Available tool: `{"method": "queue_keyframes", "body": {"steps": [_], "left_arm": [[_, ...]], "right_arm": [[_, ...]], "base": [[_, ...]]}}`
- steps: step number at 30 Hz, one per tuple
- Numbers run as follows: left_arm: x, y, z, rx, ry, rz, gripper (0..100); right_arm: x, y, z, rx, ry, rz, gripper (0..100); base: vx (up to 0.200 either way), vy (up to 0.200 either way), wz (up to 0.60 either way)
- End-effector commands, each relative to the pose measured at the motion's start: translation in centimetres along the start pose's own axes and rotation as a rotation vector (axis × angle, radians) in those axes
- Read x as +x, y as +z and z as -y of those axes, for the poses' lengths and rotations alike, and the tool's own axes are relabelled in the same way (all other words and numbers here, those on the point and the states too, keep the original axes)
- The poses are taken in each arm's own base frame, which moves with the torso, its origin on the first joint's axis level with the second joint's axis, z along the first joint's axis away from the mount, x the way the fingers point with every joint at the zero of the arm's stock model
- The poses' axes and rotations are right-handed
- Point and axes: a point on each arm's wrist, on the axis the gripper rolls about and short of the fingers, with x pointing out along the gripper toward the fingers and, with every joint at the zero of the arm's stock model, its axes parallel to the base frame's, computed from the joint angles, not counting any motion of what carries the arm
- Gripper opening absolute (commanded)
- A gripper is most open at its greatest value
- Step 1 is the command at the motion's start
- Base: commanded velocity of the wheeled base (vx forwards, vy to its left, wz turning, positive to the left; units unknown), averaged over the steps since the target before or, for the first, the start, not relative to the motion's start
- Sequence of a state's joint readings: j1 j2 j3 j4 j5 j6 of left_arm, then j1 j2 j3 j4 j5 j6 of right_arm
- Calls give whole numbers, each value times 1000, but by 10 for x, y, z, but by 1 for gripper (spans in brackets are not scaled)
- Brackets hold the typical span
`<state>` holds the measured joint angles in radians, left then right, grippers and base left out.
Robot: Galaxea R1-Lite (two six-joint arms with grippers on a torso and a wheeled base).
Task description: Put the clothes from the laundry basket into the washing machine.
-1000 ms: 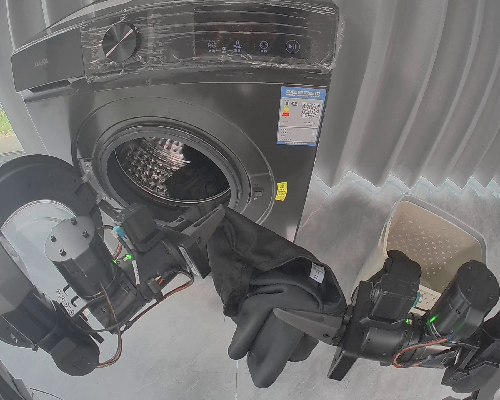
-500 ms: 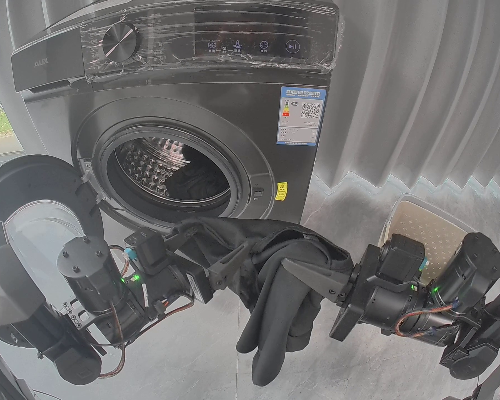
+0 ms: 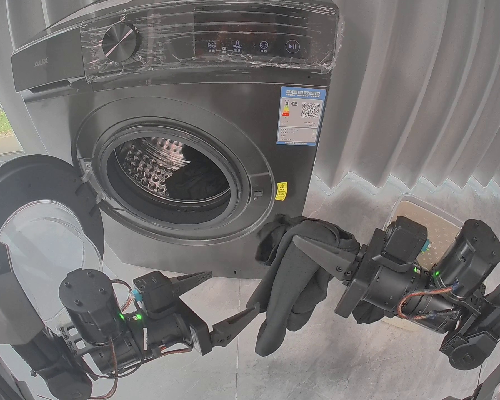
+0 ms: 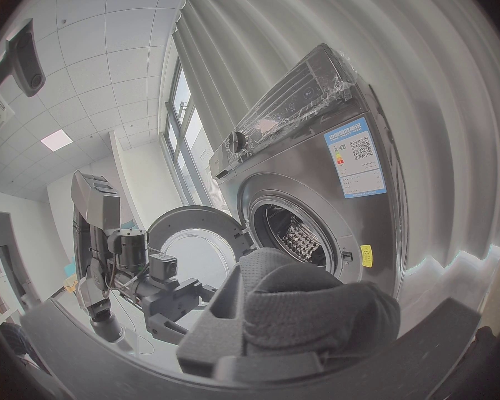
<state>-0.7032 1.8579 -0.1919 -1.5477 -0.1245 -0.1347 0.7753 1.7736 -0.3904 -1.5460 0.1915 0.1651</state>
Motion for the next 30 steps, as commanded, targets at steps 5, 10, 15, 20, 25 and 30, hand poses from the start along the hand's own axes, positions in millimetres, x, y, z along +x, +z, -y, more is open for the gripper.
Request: {"method": "queue_keyframes", "body": {"steps": [5, 10, 15, 20, 25, 30], "left_arm": [[-5, 2, -1, 11, -4, 4, 100], [-5, 2, -1, 19, -1, 3, 100], [-5, 1, -1, 34, -1, 0, 100], [-6, 1, -1, 36, -4, 0, 100], [-7, -1, 0, 53, -9, -11, 100], [-8, -3, 1, 59, -15, -21, 100]], "right_arm": [[-4, -9, -1, 8, 3, -42, 0], [-14, -20, -6, 21, 12, -104, 0], [-10, -18, -6, 22, 17, -88, 0], [-6, -12, -6, 19, 19, -58, 0], [3, -4, -7, 23, 30, -11, 0], [9, 4, -8, 29, 37, 26, 0]], "base": [[0, 0, 0], [0, 0, 0], [0, 0, 0], [0, 0, 0], [0, 0, 0], [0, 0, 0]]}}
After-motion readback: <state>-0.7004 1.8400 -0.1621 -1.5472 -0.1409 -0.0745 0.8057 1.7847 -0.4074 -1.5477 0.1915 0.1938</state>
